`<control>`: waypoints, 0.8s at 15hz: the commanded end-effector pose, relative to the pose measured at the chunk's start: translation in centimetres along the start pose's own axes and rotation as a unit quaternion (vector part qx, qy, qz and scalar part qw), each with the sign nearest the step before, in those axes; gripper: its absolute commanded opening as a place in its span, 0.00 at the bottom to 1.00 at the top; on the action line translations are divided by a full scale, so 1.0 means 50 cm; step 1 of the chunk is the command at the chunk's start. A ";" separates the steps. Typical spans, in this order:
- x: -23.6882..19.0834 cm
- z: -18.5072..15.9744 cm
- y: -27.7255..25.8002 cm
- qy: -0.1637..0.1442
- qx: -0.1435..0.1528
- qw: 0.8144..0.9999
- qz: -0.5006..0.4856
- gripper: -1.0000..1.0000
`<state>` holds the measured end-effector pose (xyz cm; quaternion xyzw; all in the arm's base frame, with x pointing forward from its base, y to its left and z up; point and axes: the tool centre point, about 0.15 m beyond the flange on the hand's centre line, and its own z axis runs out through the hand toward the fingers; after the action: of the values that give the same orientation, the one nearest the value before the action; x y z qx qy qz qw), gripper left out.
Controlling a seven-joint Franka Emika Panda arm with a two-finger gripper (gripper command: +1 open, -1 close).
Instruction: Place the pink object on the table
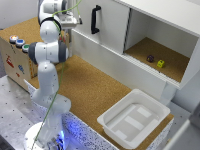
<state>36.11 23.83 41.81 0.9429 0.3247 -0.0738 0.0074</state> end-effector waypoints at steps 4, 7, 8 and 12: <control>-0.032 0.232 0.124 0.107 0.018 0.981 0.162 0.00; 0.055 0.259 0.140 0.079 0.004 0.982 0.169 0.00; 0.078 0.268 0.144 0.064 -0.001 0.983 0.172 0.00; 0.082 0.319 0.194 0.042 0.043 0.958 0.280 0.00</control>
<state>38.09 17.71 29.16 0.9904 0.1324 0.0321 -0.0253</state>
